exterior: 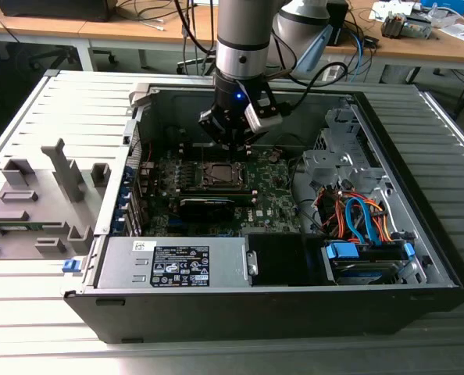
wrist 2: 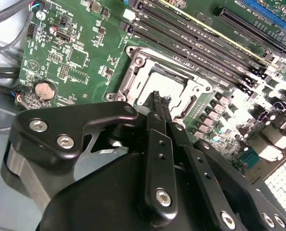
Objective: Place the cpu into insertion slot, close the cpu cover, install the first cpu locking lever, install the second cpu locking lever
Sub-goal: 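Install the first cpu locking lever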
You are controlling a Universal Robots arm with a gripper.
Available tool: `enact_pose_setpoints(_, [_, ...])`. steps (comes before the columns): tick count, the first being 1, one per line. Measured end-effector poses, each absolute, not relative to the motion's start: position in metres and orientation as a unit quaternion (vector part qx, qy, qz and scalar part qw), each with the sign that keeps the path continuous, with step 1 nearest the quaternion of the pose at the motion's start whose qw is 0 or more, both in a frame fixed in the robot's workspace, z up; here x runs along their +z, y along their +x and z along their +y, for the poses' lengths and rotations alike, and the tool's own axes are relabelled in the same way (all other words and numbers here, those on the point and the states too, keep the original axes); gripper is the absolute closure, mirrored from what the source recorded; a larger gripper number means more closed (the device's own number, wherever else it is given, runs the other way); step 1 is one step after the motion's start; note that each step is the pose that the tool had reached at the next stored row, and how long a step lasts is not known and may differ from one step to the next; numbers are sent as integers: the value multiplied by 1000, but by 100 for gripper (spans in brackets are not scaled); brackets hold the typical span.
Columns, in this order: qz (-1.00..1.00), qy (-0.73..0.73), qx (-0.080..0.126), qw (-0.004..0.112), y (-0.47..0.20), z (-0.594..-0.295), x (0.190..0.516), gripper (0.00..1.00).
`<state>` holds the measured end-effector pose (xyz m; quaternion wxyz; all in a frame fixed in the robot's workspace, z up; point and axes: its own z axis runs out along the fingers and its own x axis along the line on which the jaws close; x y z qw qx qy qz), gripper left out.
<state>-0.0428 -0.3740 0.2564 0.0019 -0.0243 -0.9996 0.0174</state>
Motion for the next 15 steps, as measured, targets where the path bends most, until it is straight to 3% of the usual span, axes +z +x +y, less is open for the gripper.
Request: enact_pose_setpoints(15, [-999,39,18,1,-43,-374,256,89])
